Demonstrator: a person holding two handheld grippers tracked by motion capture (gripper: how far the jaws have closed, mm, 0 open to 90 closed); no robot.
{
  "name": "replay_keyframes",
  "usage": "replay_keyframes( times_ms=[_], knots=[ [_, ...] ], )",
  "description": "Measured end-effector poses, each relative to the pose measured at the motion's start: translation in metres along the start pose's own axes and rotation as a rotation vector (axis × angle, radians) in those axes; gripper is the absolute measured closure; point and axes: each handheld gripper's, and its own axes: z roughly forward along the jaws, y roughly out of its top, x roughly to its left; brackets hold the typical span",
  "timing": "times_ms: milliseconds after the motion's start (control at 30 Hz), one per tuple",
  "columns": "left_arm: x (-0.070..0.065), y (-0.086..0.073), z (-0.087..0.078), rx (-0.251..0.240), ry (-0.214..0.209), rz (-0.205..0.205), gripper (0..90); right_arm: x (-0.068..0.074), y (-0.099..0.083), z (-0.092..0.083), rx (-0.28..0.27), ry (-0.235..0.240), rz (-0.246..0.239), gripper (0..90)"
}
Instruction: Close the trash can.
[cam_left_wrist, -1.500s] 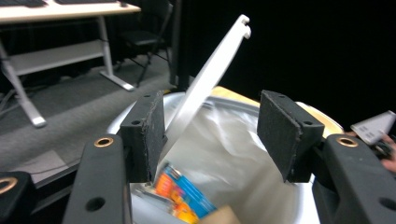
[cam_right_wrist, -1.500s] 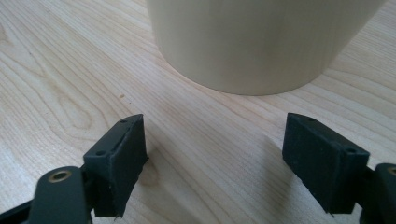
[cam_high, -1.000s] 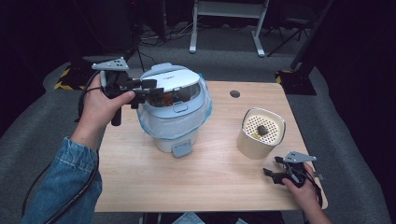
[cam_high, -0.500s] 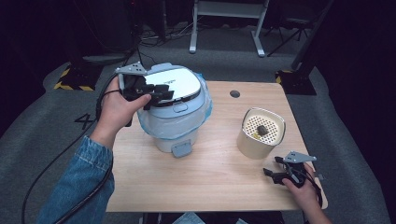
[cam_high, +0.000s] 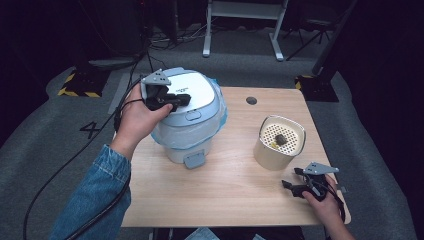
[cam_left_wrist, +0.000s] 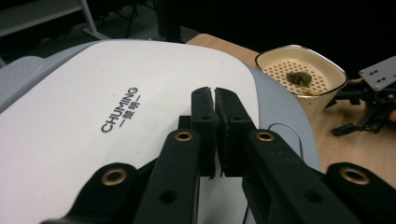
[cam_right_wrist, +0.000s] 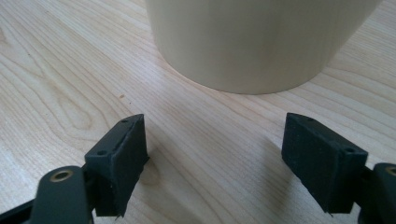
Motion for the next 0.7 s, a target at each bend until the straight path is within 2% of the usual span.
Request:
replay_keyframes(
  times_ms=[100,300,367,400,433,500,667,700],
  knots=[
    [-0.003,0.002,0.001,0.014,0.020,0.025,89.8,0.000,0.000,0.000,0.000,-0.001,0.001,22.6],
    [-0.007,0.005,0.002,0.041,0.042,0.030,90.0,0.001,-0.001,-0.001,0.000,0.004,-0.001,22.6],
    [-0.009,0.008,0.002,0.060,0.056,0.037,90.0,0.001,-0.001,-0.001,0.000,0.004,-0.001,22.6],
    [-0.010,0.008,0.003,0.096,0.060,0.049,90.0,0.001,-0.001,-0.001,0.000,0.004,-0.001,22.6],
    [-0.010,0.007,0.005,0.081,0.045,0.036,90.0,0.001,-0.001,-0.001,0.000,0.004,-0.001,22.7],
    [-0.012,0.007,0.006,0.077,0.023,0.037,90.0,0.001,-0.001,-0.001,0.000,0.004,-0.003,22.6],
    [-0.013,0.009,0.008,0.075,0.019,0.047,90.0,0.001,-0.001,-0.001,0.000,0.005,-0.004,22.6],
    [-0.013,0.010,0.008,0.069,0.014,0.033,84.1,0.001,-0.001,-0.001,0.000,0.005,-0.003,22.6]
  ],
)
